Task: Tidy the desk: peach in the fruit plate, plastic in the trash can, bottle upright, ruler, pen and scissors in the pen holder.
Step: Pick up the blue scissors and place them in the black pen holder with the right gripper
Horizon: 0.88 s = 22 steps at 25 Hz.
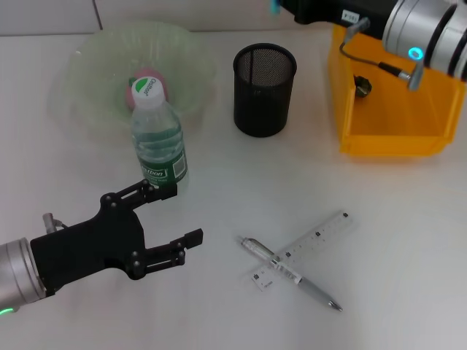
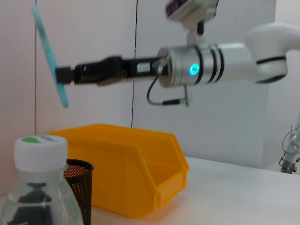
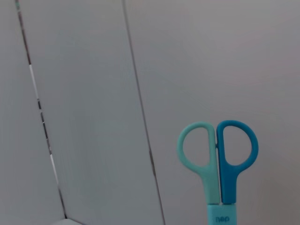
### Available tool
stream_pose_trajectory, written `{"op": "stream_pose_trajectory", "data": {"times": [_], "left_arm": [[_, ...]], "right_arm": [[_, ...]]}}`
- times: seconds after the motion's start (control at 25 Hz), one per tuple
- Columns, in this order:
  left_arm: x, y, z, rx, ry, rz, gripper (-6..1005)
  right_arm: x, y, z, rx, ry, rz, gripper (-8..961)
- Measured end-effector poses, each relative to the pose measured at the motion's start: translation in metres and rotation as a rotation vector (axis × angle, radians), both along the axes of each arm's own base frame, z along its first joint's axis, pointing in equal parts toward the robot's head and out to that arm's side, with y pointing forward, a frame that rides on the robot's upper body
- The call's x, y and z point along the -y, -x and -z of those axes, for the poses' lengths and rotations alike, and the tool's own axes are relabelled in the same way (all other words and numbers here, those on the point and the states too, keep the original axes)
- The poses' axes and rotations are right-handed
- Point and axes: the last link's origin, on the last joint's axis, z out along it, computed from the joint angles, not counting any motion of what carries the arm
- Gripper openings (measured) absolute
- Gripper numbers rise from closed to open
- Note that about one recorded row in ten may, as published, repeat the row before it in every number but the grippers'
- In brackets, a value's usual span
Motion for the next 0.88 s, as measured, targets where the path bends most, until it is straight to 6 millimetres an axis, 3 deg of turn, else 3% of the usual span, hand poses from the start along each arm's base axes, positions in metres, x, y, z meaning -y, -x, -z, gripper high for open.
{"op": "stream_pose_trajectory", "data": {"times": [0.08,0.28,0.88], "left_arm": [[0.0,0.0,0.0,0.0,0.001,0.0,792],[0.0,0.0,0.0,0.001,0.002,0.001,788],[0.0,0.0,-0.001,-0.005,-0.011,0.01,778]], "right_arm": [[-0.004,-0.013,0.014,0.029,0.008,0.028,267],[-0.002,-0.019,0.027,0.067,0.03,0.031,279],[0.015,-0.04,0.033,0.06,0.069,0.054,325]]}}
